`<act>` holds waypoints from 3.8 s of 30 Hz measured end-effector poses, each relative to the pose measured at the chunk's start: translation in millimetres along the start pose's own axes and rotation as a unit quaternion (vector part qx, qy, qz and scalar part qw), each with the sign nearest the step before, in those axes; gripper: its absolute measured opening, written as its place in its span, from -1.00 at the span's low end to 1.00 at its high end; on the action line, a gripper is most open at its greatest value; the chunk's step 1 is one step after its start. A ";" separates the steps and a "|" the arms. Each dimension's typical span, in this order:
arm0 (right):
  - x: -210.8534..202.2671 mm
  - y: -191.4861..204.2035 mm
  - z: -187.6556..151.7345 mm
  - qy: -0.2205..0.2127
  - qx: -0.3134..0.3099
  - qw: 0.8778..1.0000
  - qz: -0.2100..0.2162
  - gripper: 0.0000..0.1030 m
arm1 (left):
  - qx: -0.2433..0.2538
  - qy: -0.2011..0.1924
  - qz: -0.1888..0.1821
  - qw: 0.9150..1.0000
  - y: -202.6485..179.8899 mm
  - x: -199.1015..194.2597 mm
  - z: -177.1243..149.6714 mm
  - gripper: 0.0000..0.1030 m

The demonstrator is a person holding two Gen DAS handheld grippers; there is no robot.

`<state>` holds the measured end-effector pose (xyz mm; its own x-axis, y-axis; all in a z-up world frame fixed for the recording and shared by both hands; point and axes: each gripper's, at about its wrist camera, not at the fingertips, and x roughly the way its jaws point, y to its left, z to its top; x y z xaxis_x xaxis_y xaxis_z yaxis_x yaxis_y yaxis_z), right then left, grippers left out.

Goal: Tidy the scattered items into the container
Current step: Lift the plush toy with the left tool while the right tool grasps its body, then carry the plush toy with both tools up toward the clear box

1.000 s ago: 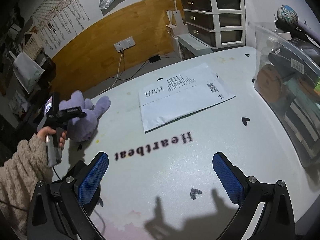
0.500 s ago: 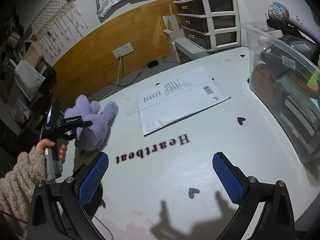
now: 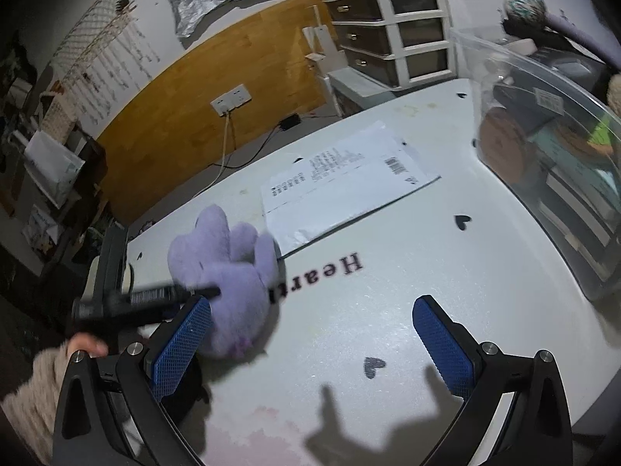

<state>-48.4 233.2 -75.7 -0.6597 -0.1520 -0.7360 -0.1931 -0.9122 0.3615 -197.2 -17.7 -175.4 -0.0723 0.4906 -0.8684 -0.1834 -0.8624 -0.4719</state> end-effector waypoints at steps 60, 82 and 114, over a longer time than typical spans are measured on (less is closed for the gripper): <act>46.0 -96.0 44.3 0.281 0.187 0.904 0.262 0.27 | 0.321 -0.268 0.119 0.901 -114.1 -30.4 -179.5 0.67; 44.7 -141.3 15.2 0.271 0.335 0.876 0.215 0.34 | 0.373 -0.268 0.080 0.885 -185.3 75.9 -162.8 0.17; 63.3 -90.4 65.8 0.212 -0.068 0.975 0.003 0.33 | 0.288 -0.229 0.040 0.929 -187.4 75.0 -132.6 -0.01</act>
<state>-120.5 331.1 -117.3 -0.2952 -0.2752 -0.9149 -0.0733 -0.9483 0.3089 -38.2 164.1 -172.4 -0.4940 0.5428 -0.6791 -0.6442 -0.7532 -0.1334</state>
